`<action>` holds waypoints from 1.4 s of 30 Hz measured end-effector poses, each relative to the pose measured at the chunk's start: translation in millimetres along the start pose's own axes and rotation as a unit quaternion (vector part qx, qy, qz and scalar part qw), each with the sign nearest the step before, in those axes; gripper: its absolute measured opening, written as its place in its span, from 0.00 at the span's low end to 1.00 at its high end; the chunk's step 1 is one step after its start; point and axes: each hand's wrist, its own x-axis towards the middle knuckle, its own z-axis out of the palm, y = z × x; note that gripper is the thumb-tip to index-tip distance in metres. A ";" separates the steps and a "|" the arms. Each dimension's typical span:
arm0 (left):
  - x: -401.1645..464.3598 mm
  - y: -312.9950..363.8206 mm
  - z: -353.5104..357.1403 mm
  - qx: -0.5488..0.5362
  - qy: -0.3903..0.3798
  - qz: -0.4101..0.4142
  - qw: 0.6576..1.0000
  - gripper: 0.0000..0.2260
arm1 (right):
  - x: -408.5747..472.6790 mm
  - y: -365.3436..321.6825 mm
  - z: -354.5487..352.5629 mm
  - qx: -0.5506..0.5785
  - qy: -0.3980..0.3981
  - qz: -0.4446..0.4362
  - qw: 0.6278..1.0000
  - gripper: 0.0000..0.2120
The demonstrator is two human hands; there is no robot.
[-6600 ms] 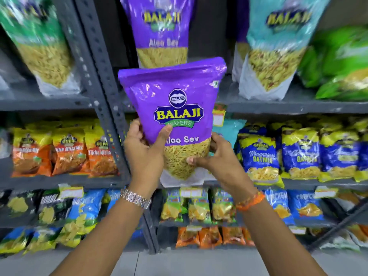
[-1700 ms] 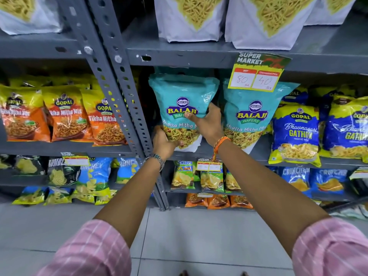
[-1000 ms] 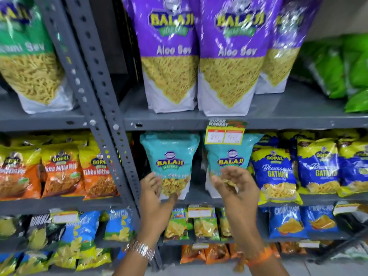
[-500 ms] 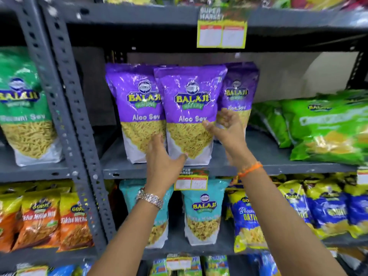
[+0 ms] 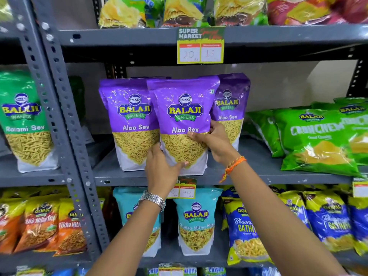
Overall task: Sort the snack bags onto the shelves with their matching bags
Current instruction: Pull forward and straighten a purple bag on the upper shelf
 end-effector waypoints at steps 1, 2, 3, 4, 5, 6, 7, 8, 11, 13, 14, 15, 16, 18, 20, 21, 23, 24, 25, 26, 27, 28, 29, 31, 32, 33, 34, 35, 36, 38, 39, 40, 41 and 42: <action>-0.8 5.1 3.5 0.003 0.001 0.002 1.000 0.39 | 0.0 -2.1 -7.5 0.003 0.004 -0.001 1.000 0.17; -1.4 9.5 7.4 0.005 -0.003 0.004 1.000 0.40 | -0.1 -3.8 -14.5 0.005 0.010 -0.002 1.000 0.17; -1.8 15.7 12.1 0.006 -0.006 0.009 1.000 0.41 | -0.1 -6.2 -23.8 0.007 0.019 -0.004 1.000 0.17; -1.8 21.2 17.5 0.005 -0.013 0.011 1.000 0.42 | -0.3 -8.7 -32.7 0.008 0.026 -0.006 1.000 0.18; -1.4 27.4 23.6 0.004 -0.020 0.012 1.000 0.41 | -0.1 -11.3 -42.3 0.007 0.031 -0.007 0.999 0.21; -1.4 33.4 28.8 0.003 -0.028 0.012 1.000 0.41 | 0.3 -13.5 -50.5 0.006 0.035 -0.008 0.999 0.24; -1.4 39.2 34.4 0.004 -0.035 0.015 0.999 0.40 | 1.0 -14.9 -59.3 0.004 0.036 -0.010 0.999 0.26; -1.7 45.8 40.1 0.003 -0.043 0.020 0.999 0.39 | 1.4 -16.9 -68.3 0.001 0.037 -0.012 0.999 0.26; -2.5 62.3 57.5 -0.010 -0.067 0.023 0.997 0.40 | 1.3 -21.3 -94.3 -0.003 0.034 -0.015 0.999 0.23; -2.3 69.6 67.1 -0.014 -0.086 0.021 0.996 0.41 | 1.2 -21.5 -108.0 -0.004 0.027 -0.014 1.000 0.21; -2.4 71.8 71.6 -0.016 -0.092 0.019 0.995 0.42 | 0.8 -21.7 -113.7 -0.004 0.023 -0.013 1.000 0.20; -2.4 73.1 76.0 -0.020 -0.095 0.021 0.995 0.42 | 0.9 -21.2 -118.8 -0.005 0.020 -0.012 1.000 0.20; -3.0 74.2 79.7 -0.026 -0.099 0.022 0.995 0.42 | 0.8 -20.7 -123.0 -0.005 0.018 -0.012 1.000 0.20; -3.1 73.8 85.3 -0.040 -0.109 0.023 0.993 0.41 | 1.9 -18.2 -129.6 -0.006 0.013 -0.016 1.000 0.20; -1.0 71.4 89.0 -0.056 -0.118 0.018 0.991 0.40 | 3.3 -16.1 -134.4 -0.003 0.007 -0.015 1.000 0.19; 0.7 70.6 89.7 -0.068 -0.123 0.012 0.990 0.40 | 4.0 -15.6 -136.1 -0.003 0.002 -0.011 1.000 0.19; 5.5 68.8 89.1 -0.104 -0.139 -0.012 0.985 0.39 | 5.1 -15.9 -137.9 0.001 -0.013 -0.005 1.000 0.19; 7.9 67.9 88.4 -0.127 -0.153 -0.026 0.980 0.40 | 5.6 -16.5 -138.6 0.005 -0.020 -0.003 1.000 0.19; 10.0 66.8 87.3 -0.151 -0.171 -0.034 0.973 0.42 | 5.9 -17.1 -139.2 0.010 -0.024 -0.001 1.000 0.19; 11.3 65.0 86.3 -0.169 -0.191 -0.040 0.966 0.43 | 5.5 -17.7 -139.1 0.018 -0.028 0.001 0.999 0.19; 12.3 62.6 85.7 -0.178 -0.212 -0.039 0.960 0.44 | 5.6 -18.0 -139.0 0.028 -0.030 0.003 0.999 0.17; 13.3 59.9 85.7 -0.180 -0.230 -0.036 0.956 0.44 | 5.7 -18.3 -138.5 0.040 -0.028 0.006 0.999 0.16; 13.3 57.8 85.3 -0.175 -0.242 -0.030 0.954 0.43 | 6.0 -18.3 -138.6 0.049 -0.024 0.008 0.998 0.15; 14.2 54.0 85.0 -0.170 -0.245 -0.023 0.954 0.42 | 7.6 -18.9 -138.4 0.058 -0.018 0.009 0.998 0.13; 15.1 51.7 85.5 -0.173 -0.243 -0.020 0.954 0.42 | 8.0 -19.2 -137.8 0.058 -0.018 0.007 0.998 0.14; 15.6 50.8 85.1 -0.175 -0.242 -0.016 0.954 0.44 | 8.6 -19.2 -137.3 0.057 -0.017 0.003 0.998 0.15; 16.4 50.3 85.0 -0.179 -0.242 -0.015 0.954 0.47 | 8.6 -19.6 -136.4 0.055 -0.014 0.000 0.998 0.16; 16.7 50.6 84.5 -0.182 -0.242 -0.014 0.953 0.48 | 8.9 -19.2 -136.0 0.055 -0.012 -0.003 0.998 0.16; 17.9 49.3 84.9 -0.183 -0.245 -0.011 0.952 0.49 | 8.9 -18.5 -135.7 0.052 -0.009 -0.004 0.999 0.17; 18.2 52.3 83.0 -0.172 -0.251 -0.005 0.953 0.48 | 8.8 -17.0 -135.7 0.049 -0.002 -0.003 0.999 0.18; 18.3 53.7 82.9 -0.167 -0.252 -0.007 0.953 0.46 | 8.9 -16.7 -135.6 0.047 0.002 -0.002 0.999 0.18; 19.4 52.1 83.4 -0.165 -0.254 -0.009 0.953 0.46 | 8.7 -16.8 -135.1 0.040 0.005 -0.001 0.999 0.18; 19.5 52.8 83.2 -0.163 -0.255 -0.011 0.953 0.46 | 9.0 -16.0 -135.0 0.038 0.007 0.000 0.999 0.17; 19.7 52.7 82.5 -0.161 -0.257 -0.008 0.953 0.47 | 9.0 -16.0 -134.6 0.037 0.009 0.003 0.999 0.17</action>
